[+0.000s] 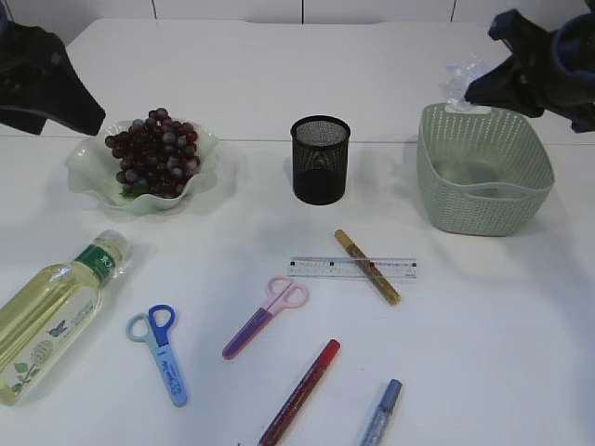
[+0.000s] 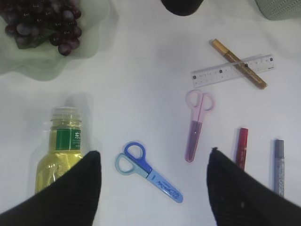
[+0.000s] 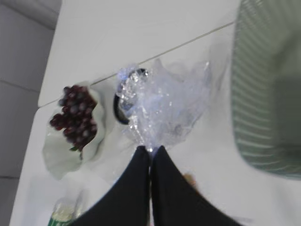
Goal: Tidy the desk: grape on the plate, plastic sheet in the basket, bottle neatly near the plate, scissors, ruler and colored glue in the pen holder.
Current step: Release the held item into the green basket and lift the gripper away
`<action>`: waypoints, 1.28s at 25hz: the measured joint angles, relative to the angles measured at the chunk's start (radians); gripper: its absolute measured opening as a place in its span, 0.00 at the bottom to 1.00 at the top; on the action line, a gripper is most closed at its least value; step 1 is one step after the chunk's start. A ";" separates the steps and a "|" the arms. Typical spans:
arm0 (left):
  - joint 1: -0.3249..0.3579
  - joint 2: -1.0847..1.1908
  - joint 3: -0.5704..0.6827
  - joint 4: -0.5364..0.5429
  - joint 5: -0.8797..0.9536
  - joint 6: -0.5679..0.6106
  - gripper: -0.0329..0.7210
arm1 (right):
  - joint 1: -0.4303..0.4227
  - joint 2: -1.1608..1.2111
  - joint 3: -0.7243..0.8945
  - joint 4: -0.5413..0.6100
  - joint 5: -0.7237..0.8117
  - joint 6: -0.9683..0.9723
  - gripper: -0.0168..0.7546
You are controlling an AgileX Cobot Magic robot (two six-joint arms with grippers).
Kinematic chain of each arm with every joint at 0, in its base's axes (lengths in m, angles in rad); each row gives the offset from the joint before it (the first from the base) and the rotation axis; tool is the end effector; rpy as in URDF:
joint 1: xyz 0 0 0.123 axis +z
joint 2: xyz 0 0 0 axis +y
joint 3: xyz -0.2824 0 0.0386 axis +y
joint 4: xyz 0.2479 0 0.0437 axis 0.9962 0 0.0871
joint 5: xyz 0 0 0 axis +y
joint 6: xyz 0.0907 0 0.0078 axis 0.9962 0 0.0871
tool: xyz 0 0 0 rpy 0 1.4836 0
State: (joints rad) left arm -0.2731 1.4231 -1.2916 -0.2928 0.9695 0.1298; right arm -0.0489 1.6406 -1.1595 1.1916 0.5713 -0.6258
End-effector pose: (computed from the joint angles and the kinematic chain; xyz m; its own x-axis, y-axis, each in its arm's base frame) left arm 0.2794 -0.1008 0.3447 -0.8213 0.1906 -0.5377 0.3552 0.9084 -0.2206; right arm 0.3636 0.0281 0.2798 -0.6892 0.4507 -0.5673 -0.0364 0.7604 0.6484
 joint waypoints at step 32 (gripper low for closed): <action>0.005 0.000 0.000 0.000 0.058 -0.017 0.64 | -0.013 0.086 -0.002 -0.105 -0.097 0.015 0.68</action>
State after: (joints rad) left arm -0.2682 1.4231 -1.2916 -0.2927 1.0278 0.1131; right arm -0.0617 1.7269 -1.1619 1.0870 0.4748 -0.6103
